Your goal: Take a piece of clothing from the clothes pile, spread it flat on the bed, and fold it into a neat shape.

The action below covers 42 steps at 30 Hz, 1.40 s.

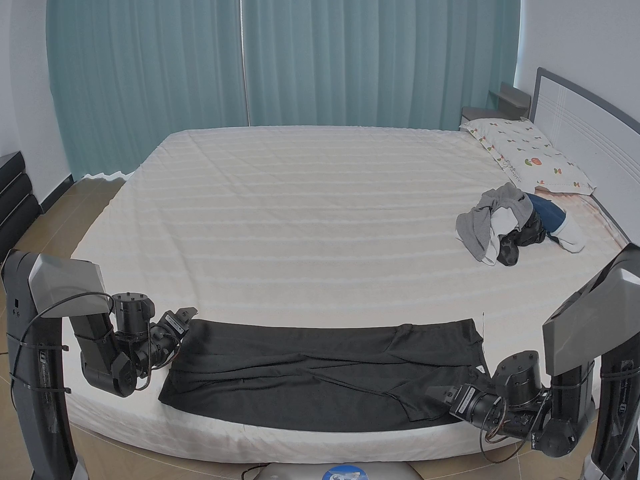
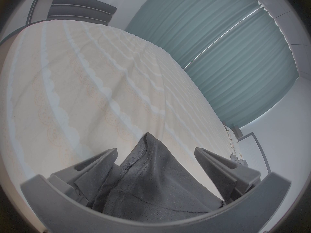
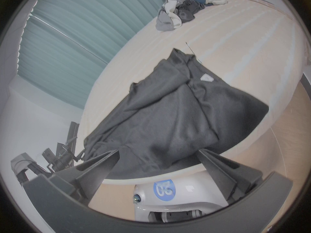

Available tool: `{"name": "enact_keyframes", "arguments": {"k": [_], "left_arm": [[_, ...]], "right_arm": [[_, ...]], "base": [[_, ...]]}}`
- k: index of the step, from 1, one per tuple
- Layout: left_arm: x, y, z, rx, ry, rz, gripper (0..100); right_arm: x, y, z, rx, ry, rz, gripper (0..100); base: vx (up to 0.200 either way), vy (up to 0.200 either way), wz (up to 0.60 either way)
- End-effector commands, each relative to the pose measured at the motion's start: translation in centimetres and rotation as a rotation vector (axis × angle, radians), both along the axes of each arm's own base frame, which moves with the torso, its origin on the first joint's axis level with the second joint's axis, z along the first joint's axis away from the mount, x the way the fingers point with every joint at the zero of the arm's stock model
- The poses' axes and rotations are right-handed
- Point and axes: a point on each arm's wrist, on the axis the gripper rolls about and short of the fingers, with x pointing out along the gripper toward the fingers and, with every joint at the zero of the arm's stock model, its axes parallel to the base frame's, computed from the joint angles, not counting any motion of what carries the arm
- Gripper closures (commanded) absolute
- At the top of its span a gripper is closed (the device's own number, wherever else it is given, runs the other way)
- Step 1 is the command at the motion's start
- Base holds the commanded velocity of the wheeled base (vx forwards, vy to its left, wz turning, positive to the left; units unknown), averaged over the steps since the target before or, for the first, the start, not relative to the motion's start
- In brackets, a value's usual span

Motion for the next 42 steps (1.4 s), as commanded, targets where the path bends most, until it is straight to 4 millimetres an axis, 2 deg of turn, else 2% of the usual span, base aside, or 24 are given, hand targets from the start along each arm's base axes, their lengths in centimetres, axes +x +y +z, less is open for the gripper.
{"name": "enact_keyframes", "arguments": {"k": [1,10,18,25,27,29,30,31,32,37,42], "left_arm": [[0.0,0.0,0.0,-0.001,0.000,0.001,0],[0.0,0.0,0.0,0.003,0.000,-0.002,0],[0.0,0.0,0.0,0.003,-0.002,-0.002,0],[0.0,0.0,0.0,0.001,-0.001,-0.001,0],[0.0,0.0,0.0,0.001,-0.001,-0.001,0],[0.0,0.0,0.0,0.003,-0.002,-0.002,0],[0.0,0.0,0.0,0.003,-0.002,-0.002,0],[0.0,0.0,0.0,0.001,-0.001,-0.001,0],[0.0,0.0,0.0,0.000,-0.001,0.000,0],[0.1,0.0,0.1,-0.004,-0.004,0.000,0],[0.1,0.0,0.1,-0.004,-0.004,0.000,0]], "right_arm": [[0.3,-0.5,2.9,0.066,-0.113,-0.022,0],[0.7,-0.2,1.9,0.083,-0.073,0.005,0],[0.3,-0.7,4.6,0.123,-0.170,0.009,0],[-0.1,-0.8,5.4,0.147,-0.188,0.035,0],[0.4,-0.5,4.7,0.152,-0.168,0.036,0],[0.8,-0.3,3.0,0.125,-0.106,0.034,0],[0.9,-0.3,2.8,0.123,-0.101,0.033,0],[1.7,-0.2,0.9,0.090,-0.056,0.016,0],[2.1,-0.2,0.3,0.084,-0.045,0.009,0],[3.0,-0.3,-0.6,0.077,-0.037,-0.004,0],[4.3,-1.6,-1.8,0.067,-0.027,-0.060,0]], "base": [[0.000,0.000,0.00],[0.000,0.000,0.00],[0.000,0.000,0.00],[0.000,0.000,0.00],[0.000,0.000,0.00],[0.000,0.000,0.00],[0.000,0.000,0.00],[0.000,0.000,0.00],[0.000,0.000,0.00],[0.000,0.000,0.00],[0.000,0.000,0.00]]}}
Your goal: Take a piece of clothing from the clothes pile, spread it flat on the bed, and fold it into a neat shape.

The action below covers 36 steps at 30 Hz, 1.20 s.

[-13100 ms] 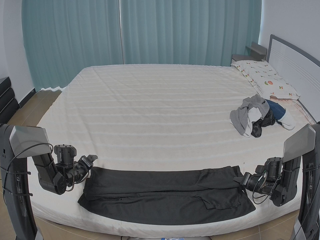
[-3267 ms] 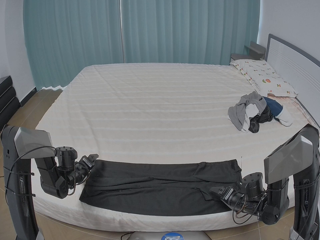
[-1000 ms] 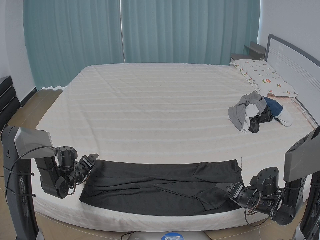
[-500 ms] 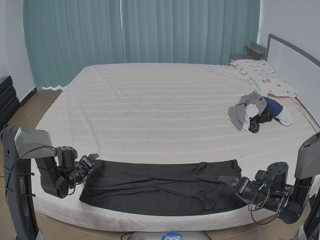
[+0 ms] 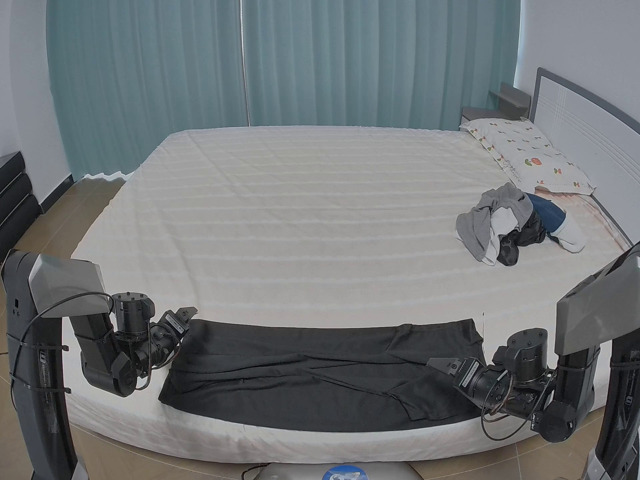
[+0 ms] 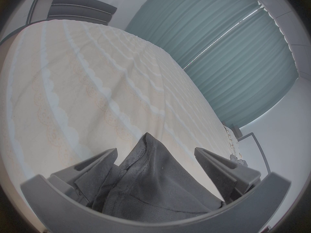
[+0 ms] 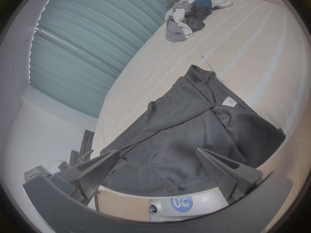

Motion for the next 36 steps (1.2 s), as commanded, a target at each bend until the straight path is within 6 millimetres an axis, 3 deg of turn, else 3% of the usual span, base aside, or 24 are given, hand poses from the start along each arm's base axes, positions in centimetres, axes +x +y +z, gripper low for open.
{"name": "enact_keyframes", "arguments": {"k": [1,7,14,19,25,36], "left_arm": [[0.0,0.0,0.1,-0.003,-0.003,0.000,0],[0.1,-0.1,0.2,0.007,-0.010,-0.003,0],[0.3,0.1,0.9,0.016,-0.045,-0.019,0],[-0.3,0.1,0.7,0.099,-0.027,-0.068,0],[-2.0,0.0,0.1,0.222,0.042,-0.143,0],[-1.4,-1.8,-0.5,0.383,0.131,-0.305,0]], "right_arm": [[1.3,-1.4,-2.3,-0.030,0.043,-0.048,0],[2.1,-2.1,-1.8,-0.010,0.011,-0.086,0],[3.2,-5.1,0.7,0.122,-0.048,-0.129,0],[3.8,-6.2,0.1,0.207,-0.010,-0.143,0],[3.7,-6.0,-1.0,0.194,0.029,-0.140,0],[3.4,-5.8,-1.2,0.187,0.040,-0.131,0]], "base": [[0.000,0.000,0.00],[0.000,0.000,0.00],[0.000,0.000,0.00],[0.000,0.000,0.00],[0.000,0.000,0.00],[0.000,0.000,0.00]]}}
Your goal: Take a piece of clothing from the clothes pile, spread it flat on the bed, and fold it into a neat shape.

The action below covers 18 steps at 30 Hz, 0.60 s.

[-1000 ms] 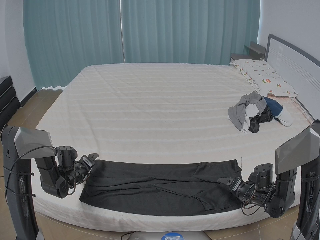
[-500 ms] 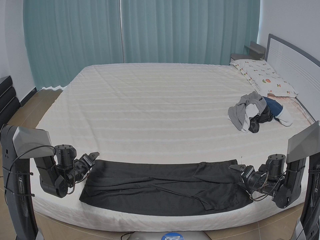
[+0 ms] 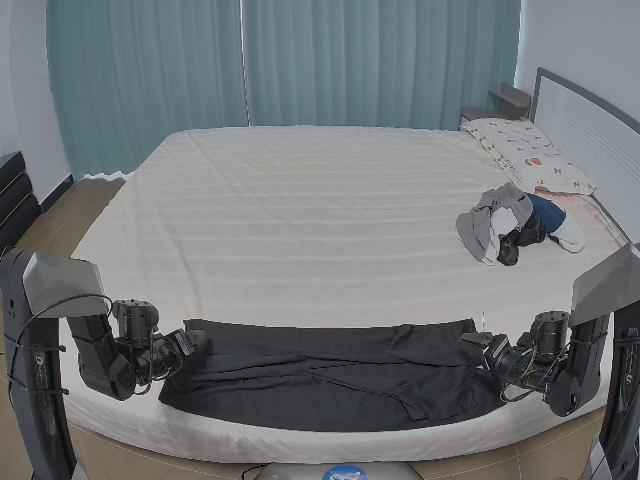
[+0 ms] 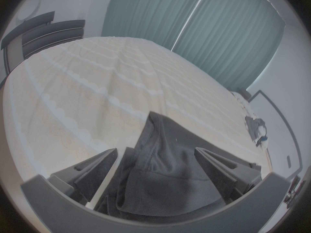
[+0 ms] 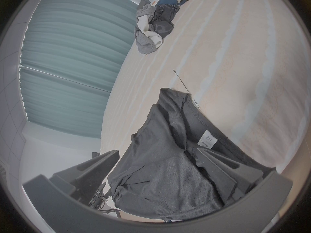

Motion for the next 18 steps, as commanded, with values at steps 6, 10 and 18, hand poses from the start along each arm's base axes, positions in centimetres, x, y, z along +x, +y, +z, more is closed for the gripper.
{"name": "enact_keyframes", "arguments": {"k": [6,10,18], "left_arm": [[0.1,-0.9,-0.2,0.122,0.046,-0.109,0],[0.1,-0.9,-0.7,0.134,0.059,-0.105,0],[0.0,-1.1,-1.3,0.139,0.070,-0.105,0]], "right_arm": [[-0.1,0.3,-0.2,-0.006,-0.002,0.015,0],[-0.1,0.5,-0.3,-0.012,-0.005,0.028,0],[-0.1,0.6,-0.3,-0.017,-0.003,0.032,0]], "base": [[0.000,0.000,0.00],[0.000,0.000,0.00],[0.000,0.000,0.00]]}}
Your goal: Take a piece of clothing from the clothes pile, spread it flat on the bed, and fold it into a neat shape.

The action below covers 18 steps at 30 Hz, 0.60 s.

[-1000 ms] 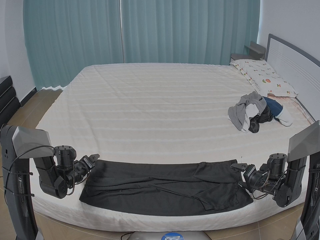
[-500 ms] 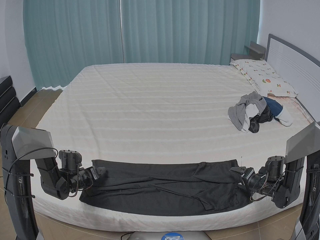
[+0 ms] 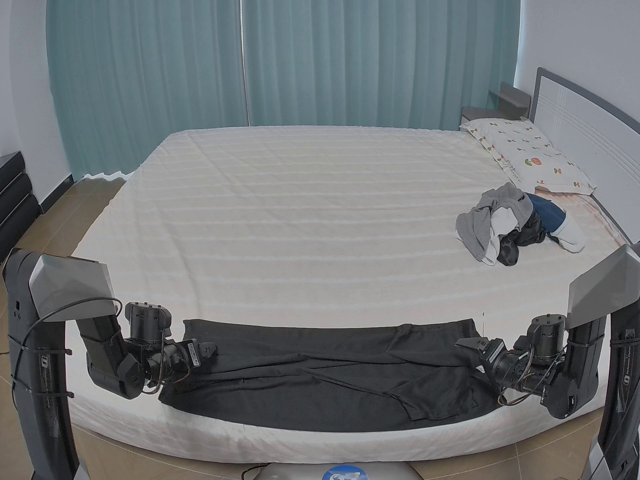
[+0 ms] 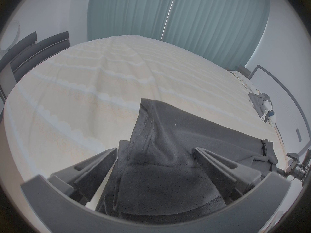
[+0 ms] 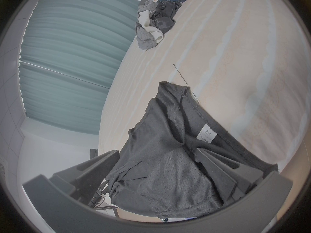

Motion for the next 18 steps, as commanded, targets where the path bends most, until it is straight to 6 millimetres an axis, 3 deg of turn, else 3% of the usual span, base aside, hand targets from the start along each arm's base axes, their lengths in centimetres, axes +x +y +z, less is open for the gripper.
{"name": "enact_keyframes", "arguments": {"k": [1,12,13,18], "left_arm": [[-0.40,-0.38,-0.27,0.001,0.017,-0.012,0],[-0.46,-0.62,-0.36,-0.001,0.018,-0.018,0],[-0.46,-0.62,-0.36,-0.001,0.018,-0.018,100],[-0.44,-0.58,-0.21,-0.004,0.014,-0.014,100]], "right_arm": [[0.05,0.04,0.06,-0.001,-0.012,0.004,0],[0.04,0.08,-0.05,-0.004,-0.010,0.007,0],[0.04,0.08,-0.05,-0.004,-0.010,0.007,0],[0.00,0.07,-0.06,-0.004,-0.009,0.007,0]], "base": [[0.000,0.000,0.00],[0.000,0.000,0.00],[0.000,0.000,0.00],[0.000,0.000,0.00]]}}
